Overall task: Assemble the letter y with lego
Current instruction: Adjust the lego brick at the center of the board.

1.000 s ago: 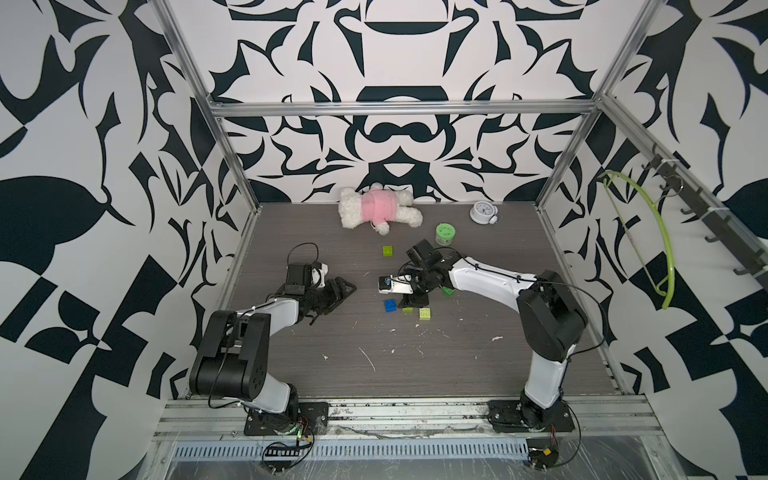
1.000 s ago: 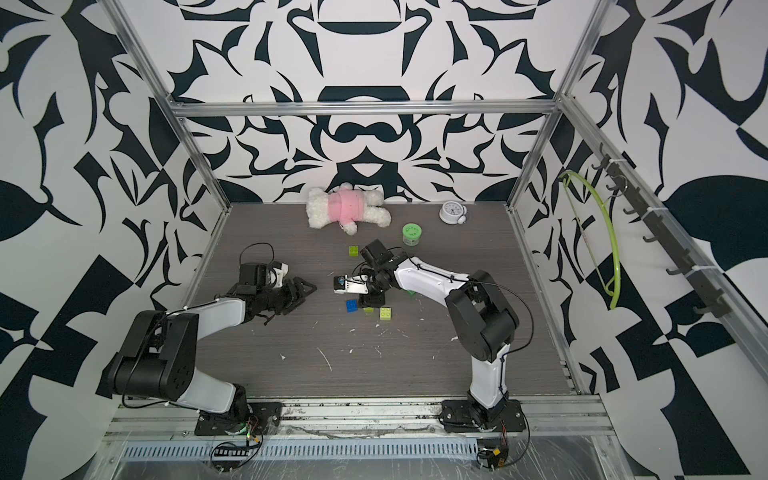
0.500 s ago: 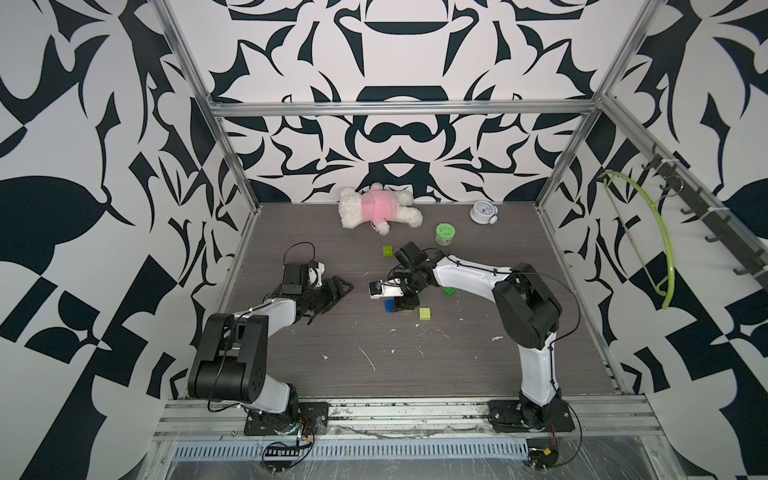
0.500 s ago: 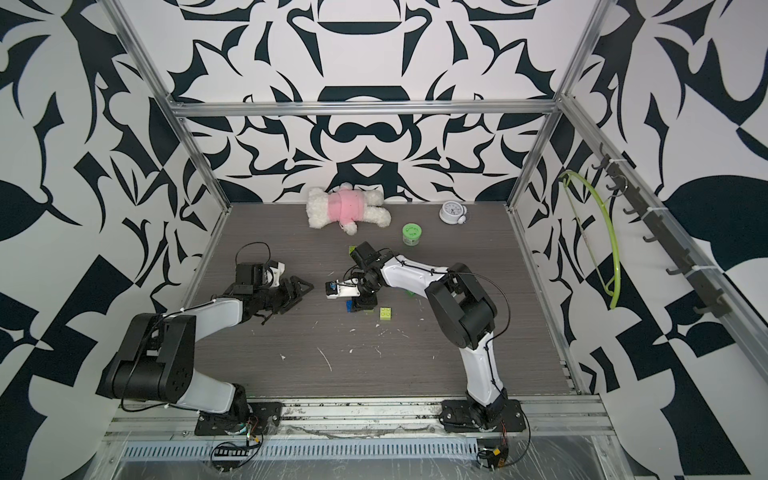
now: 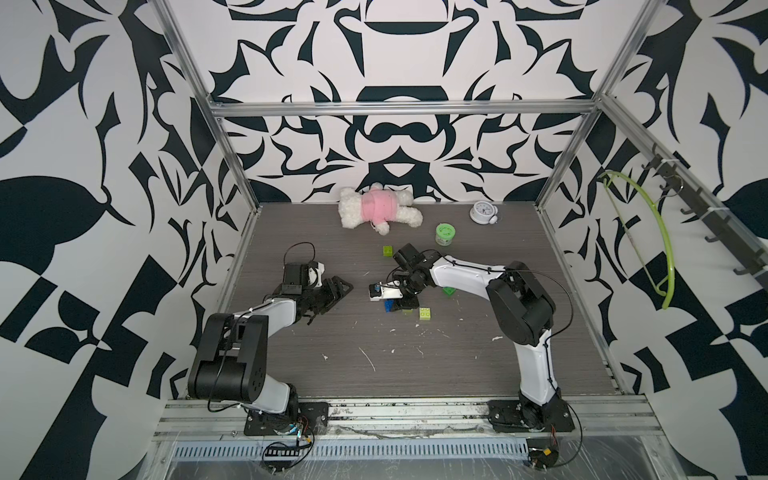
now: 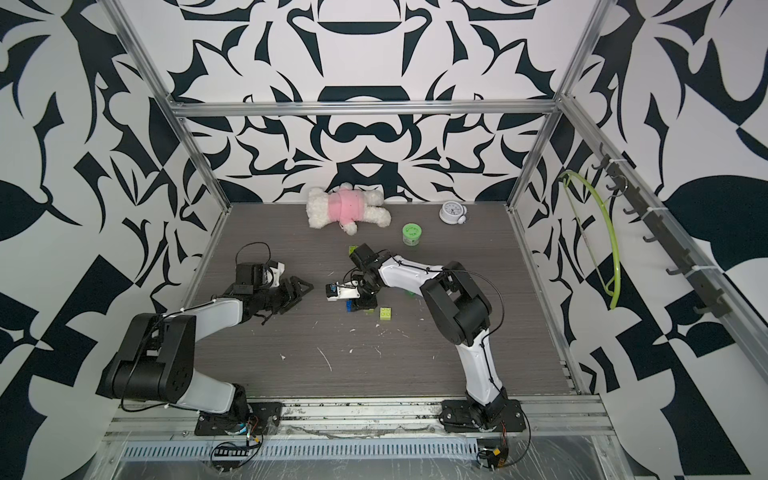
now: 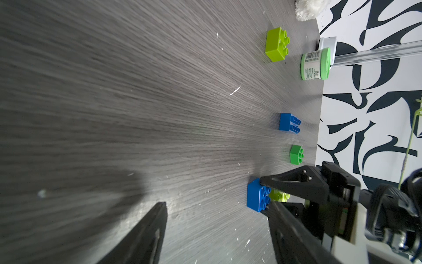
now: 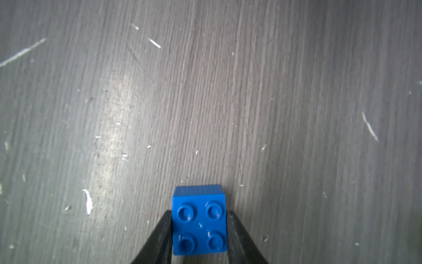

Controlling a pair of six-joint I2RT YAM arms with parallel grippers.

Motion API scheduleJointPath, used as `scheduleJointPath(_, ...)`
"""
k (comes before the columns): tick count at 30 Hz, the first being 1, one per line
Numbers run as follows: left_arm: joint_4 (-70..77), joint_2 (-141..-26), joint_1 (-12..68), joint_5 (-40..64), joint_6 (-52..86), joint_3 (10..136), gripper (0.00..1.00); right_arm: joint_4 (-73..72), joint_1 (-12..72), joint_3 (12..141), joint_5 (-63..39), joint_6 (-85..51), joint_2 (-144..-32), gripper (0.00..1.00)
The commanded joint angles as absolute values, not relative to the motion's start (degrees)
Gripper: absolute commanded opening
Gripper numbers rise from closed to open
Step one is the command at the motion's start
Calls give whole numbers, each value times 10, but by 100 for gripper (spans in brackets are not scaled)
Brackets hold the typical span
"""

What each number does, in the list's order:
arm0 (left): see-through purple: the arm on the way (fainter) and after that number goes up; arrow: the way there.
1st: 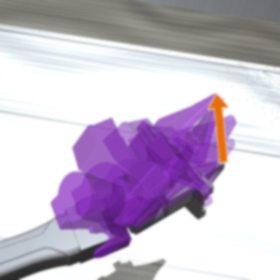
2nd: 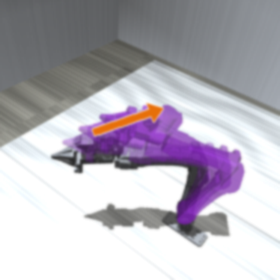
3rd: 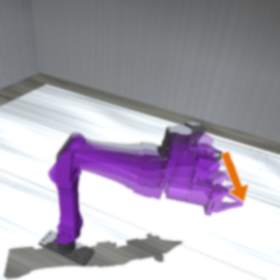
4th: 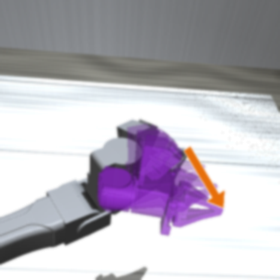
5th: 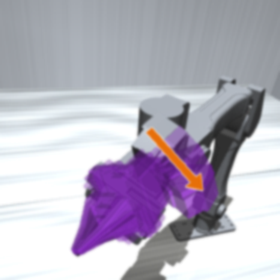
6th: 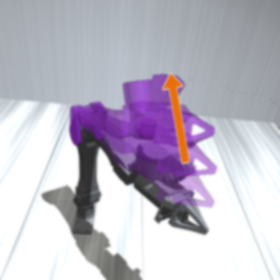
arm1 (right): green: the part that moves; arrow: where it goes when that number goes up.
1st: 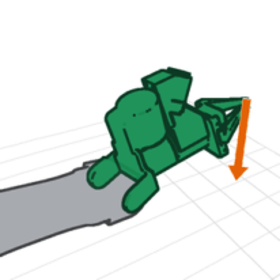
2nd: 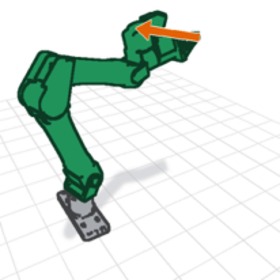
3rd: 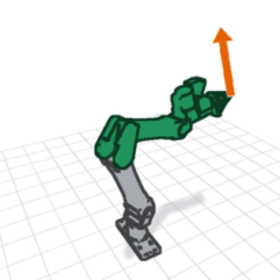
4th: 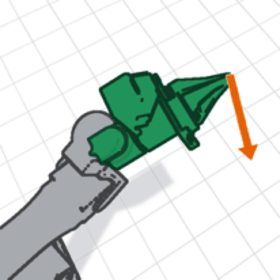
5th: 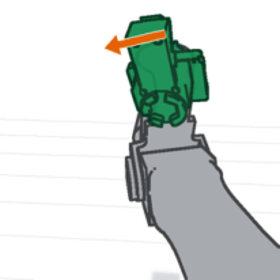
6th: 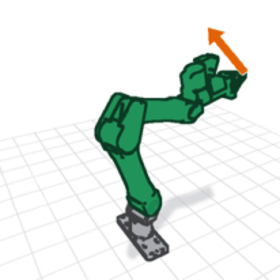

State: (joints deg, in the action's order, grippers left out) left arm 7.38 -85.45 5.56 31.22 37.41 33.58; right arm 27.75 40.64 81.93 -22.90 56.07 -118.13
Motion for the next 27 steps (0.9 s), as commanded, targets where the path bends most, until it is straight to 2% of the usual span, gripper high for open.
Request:
scheduleJointPath(1,52,-850,53,307,361,340,75,281,414,839,-244,525,-1159,35)
scheduleJointPath(7,43,-845,47,296,364,342,75,224,434,809,-211,437,-1141,33)
scheduleJointPath(16,36,-833,32,289,368,340,75,230,456,830,-171,404,-1172,34)
scheduleJointPath(18,37,-832,32,289,367,338,75,235,457,831,-171,406,-1171,38)
scheduleJointPath(21,37,-832,30,287,367,339,75,239,456,831,-170,412,-1159,50)
scheduleJointPath(27,45,-833,31,297,371,335,75,256,436,802,-164,429,-1092,54)
